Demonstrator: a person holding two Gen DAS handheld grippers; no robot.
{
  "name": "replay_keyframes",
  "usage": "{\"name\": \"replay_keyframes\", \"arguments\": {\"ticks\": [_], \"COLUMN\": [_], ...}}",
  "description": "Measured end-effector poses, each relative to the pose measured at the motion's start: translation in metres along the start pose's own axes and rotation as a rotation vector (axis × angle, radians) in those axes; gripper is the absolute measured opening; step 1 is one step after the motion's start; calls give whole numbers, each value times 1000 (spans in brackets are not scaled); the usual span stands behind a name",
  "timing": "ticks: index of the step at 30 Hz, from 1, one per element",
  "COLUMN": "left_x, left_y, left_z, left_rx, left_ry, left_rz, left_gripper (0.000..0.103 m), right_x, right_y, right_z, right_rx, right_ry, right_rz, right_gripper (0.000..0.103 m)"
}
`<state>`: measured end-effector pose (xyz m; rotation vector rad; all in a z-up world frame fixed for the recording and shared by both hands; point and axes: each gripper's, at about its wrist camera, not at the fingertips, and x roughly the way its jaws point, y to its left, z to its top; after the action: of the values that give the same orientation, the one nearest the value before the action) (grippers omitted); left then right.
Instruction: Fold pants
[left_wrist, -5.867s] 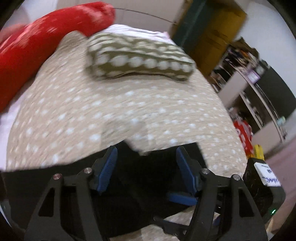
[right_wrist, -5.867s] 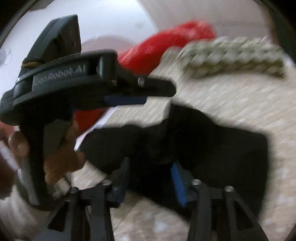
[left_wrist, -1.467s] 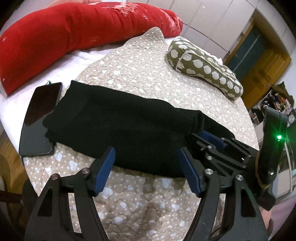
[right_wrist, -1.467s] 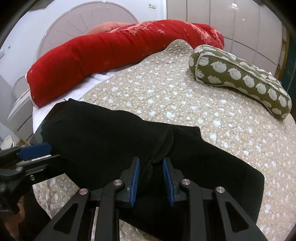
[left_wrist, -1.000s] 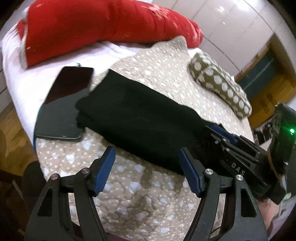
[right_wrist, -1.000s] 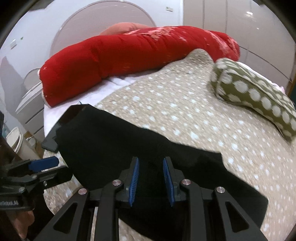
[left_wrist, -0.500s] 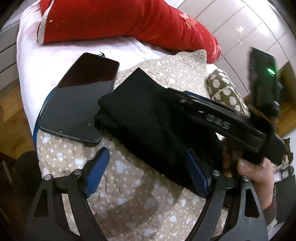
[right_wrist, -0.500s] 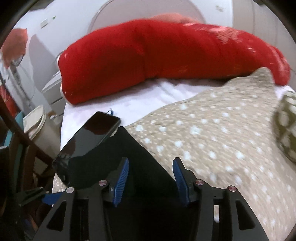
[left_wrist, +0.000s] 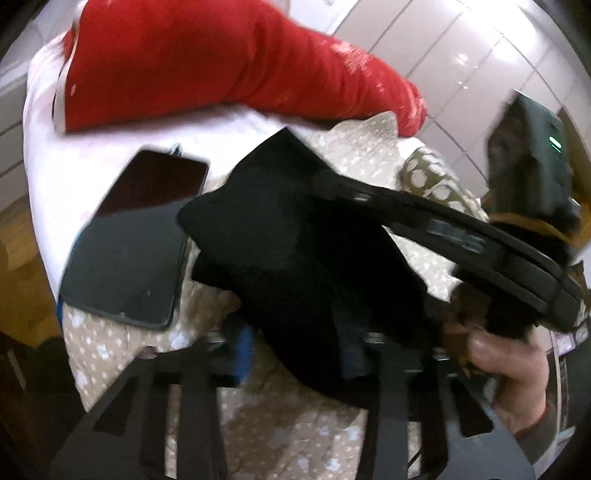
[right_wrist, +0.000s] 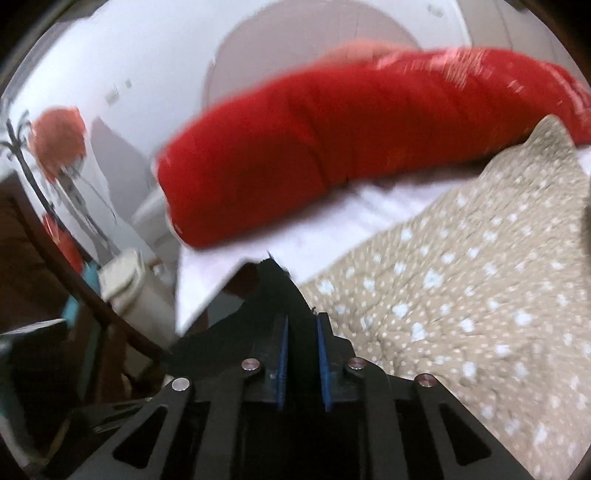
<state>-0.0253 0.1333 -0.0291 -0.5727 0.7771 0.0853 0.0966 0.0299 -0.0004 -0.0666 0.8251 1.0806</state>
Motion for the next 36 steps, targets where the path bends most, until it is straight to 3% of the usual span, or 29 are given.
{"name": "replay_keyframes", "arguments": {"ticks": [6, 9, 13, 17, 19, 20, 21, 22, 24, 27, 30, 35, 36], "left_x": [-50, -59, -36, 8, 13, 10, 7, -2, -17, -42, -39, -11, -7], "left_y": [-71, -116, -166, -188, -192, -192, -190, -188, -182, -175, -161, -142, -141], "left_z": [-9, -32, -75, -108, -118, -119, -115, -113, -105, -99, -80, -67, -69], "left_rx": [246, 398, 564, 664, 724, 738, 741, 742, 737, 739, 701, 602, 599], "left_ry": [-137, -139, -34, 127, 156, 154, 159, 171, 179, 114, 75, 128, 139], "left_rz": [-100, -173, -237, -233, -223, -235, -254, -282, -336, -315, -266, -185, -173], "left_gripper": [25, 25, 25, 27, 32, 37, 45, 48, 55, 66, 66, 66, 66], "right_x": [-108, -163, -209, -225, -229, -234, -240, -244, -251, -259, -251, -203, -191], "right_y": [3, -7, -34, -76, -89, -92, -93, -93, -89, -85, -84, -89, -90], "right_z": [-15, -41, -94, -151, -175, -185, -191, -195, -200, -203, -197, -189, -188], "right_rx": [37, 87, 205, 422, 511, 547, 564, 571, 587, 615, 639, 641, 638], "right_ry": [-212, -284, -308, -273, -264, -284, -311, -331, -359, -403, -427, -278, -251], "right_rz": [-35, -80, -191, -360, -411, -408, -414, -427, -420, -358, -282, -295, -289], "right_gripper": [13, 13, 10, 10, 11, 12, 21, 40, 51, 51, 62, 64, 53]}}
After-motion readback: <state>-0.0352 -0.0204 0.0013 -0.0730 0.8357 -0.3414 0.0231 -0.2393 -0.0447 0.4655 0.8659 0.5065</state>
